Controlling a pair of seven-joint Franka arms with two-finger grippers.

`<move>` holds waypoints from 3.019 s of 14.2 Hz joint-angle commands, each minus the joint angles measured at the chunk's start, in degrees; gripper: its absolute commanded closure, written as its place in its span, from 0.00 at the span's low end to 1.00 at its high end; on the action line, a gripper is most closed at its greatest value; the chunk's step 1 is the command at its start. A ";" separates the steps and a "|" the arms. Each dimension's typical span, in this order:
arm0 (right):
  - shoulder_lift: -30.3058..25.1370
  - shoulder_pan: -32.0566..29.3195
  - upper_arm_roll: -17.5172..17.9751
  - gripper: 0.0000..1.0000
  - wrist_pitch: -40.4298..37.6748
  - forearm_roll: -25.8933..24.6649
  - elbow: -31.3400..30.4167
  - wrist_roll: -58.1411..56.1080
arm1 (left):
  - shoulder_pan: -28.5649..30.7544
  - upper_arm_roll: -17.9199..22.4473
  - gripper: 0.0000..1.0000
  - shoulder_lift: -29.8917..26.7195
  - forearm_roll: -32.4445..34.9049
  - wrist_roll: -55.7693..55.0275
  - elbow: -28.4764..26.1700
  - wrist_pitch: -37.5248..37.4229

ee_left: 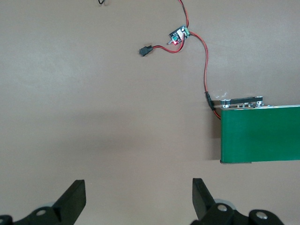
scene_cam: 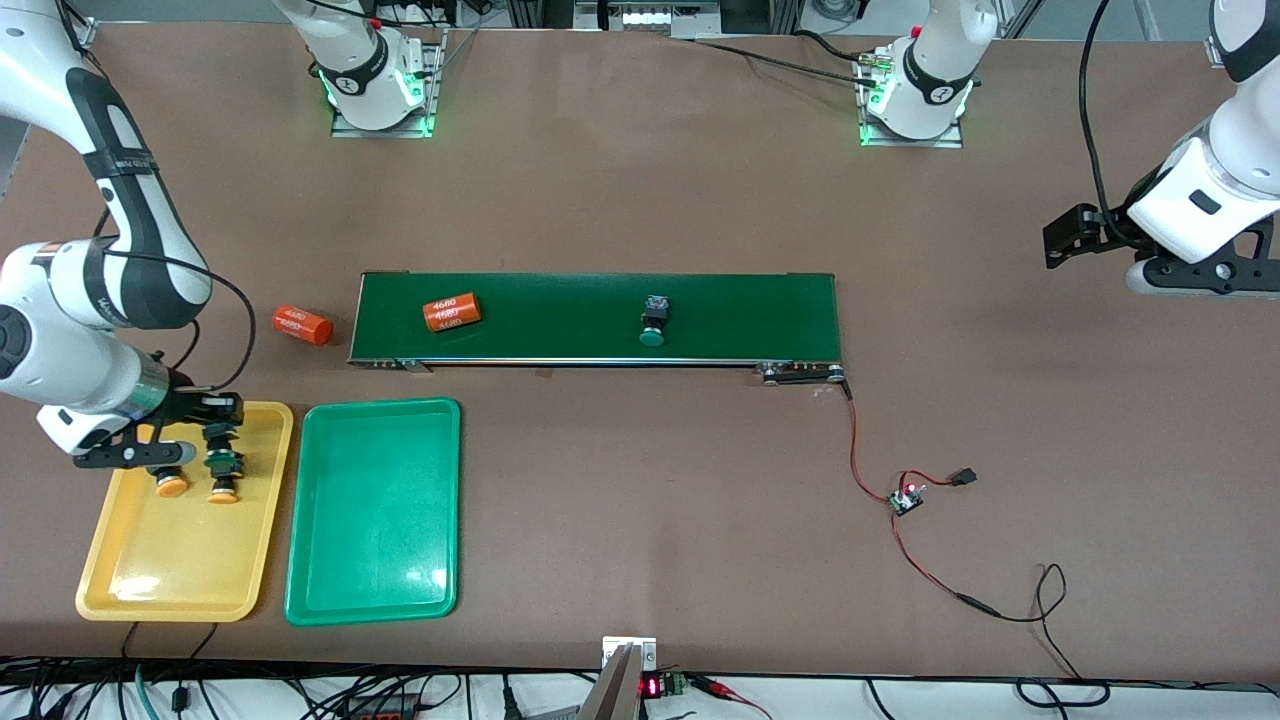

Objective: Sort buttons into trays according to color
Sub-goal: 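Lower the green button into the green tray and open the right gripper, then return the right gripper to the belt and grasp another green button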

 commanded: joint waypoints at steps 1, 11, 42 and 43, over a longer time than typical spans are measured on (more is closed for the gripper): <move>1.49 6.49 0.59 1.00 0.93 2.55 3.02 6.48 | 0.30 -0.29 0.00 -1.02 -0.73 -0.42 -0.20 -0.82; 10.46 12.92 -5.99 0.84 10.43 1.68 5.40 10.37 | 0.30 -0.38 0.00 -1.10 -0.73 -0.42 -0.20 -1.17; -7.66 24.09 15.62 0.00 10.61 -0.50 -15.96 69.59 | -0.22 -1.52 0.00 -1.28 -0.73 -0.24 -0.11 -1.52; -6.69 24.61 15.45 0.00 10.61 -2.26 -15.35 71.70 | -0.22 -1.52 0.00 -1.28 -0.73 -0.24 -0.11 -1.52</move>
